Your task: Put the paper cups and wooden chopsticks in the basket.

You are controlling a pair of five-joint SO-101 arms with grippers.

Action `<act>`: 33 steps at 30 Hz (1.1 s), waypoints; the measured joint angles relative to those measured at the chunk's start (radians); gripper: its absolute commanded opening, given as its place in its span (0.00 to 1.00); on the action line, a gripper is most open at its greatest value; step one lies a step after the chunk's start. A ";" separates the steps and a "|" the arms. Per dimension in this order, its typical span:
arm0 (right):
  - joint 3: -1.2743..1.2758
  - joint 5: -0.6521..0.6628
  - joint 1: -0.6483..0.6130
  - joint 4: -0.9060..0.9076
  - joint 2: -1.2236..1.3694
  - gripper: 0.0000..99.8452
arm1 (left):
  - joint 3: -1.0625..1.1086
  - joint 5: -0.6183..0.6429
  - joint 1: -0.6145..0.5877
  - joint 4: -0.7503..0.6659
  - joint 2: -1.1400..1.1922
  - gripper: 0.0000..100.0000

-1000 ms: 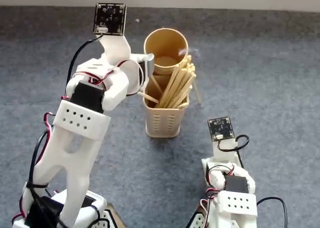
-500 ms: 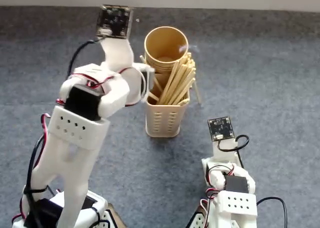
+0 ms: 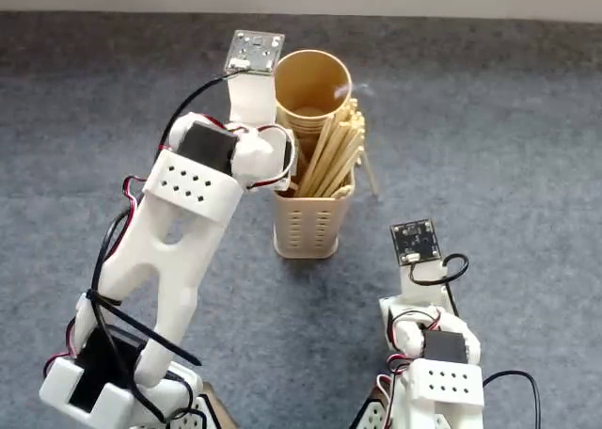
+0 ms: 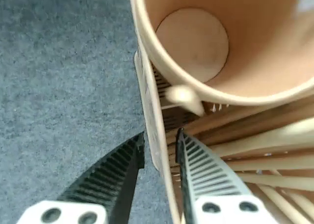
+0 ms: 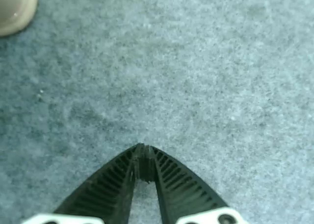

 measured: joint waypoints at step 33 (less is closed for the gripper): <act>0.000 0.000 0.000 0.000 0.000 0.00 | -0.071 -0.081 -0.353 0.023 -0.023 0.01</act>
